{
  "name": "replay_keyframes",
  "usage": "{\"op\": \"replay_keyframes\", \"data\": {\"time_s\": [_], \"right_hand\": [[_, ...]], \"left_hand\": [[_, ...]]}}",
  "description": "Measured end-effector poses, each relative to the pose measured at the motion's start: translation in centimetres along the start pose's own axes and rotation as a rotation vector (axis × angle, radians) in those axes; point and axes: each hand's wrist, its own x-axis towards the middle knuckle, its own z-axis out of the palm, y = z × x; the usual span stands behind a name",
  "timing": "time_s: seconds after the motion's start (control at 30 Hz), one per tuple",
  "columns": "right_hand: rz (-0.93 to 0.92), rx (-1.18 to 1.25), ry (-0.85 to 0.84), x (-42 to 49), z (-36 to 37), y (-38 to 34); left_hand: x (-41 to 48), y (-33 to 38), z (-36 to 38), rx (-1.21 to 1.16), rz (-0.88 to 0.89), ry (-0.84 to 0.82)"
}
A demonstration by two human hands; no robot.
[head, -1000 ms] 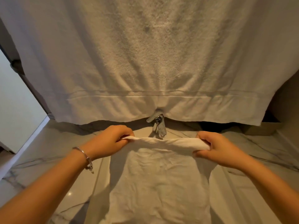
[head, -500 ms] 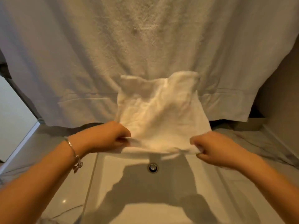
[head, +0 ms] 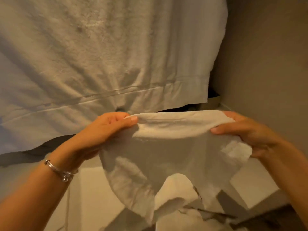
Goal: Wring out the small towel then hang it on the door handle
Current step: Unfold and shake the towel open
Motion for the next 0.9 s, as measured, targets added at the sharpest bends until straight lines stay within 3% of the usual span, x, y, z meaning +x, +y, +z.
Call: {"op": "replay_keyframes", "data": {"time_s": [0.1, 0.2, 0.47, 0.57, 0.77, 0.9], "right_hand": [[0.009, -0.007, 0.139, -3.5, 0.1, 0.2], [0.049, 0.0, 0.387, -8.8, 0.1, 1.1], [-0.019, 0.031, 0.935, -27.5, 2.2, 1.0], [-0.01, -0.033, 1.141, -36.2, 3.8, 1.7], [0.009, -0.145, 1.456, -53.3, 8.4, 4.7], [0.055, -0.176, 1.636, -65.2, 11.2, 6.7]], "left_hand": [[0.8, -0.2, 1.9, -0.026, 0.011, -0.128], [1.9, 0.2, 5.4, -0.019, 0.036, -0.273], [3.2, 5.5, 21.5, 0.02, 0.149, -0.599], [0.4, 8.1, 29.2, 0.009, 0.213, -0.767], [-9.0, 12.3, 44.8, 0.051, 0.379, -0.909], [-16.2, 14.0, 54.3, 0.073, 0.39, -1.123]]}}
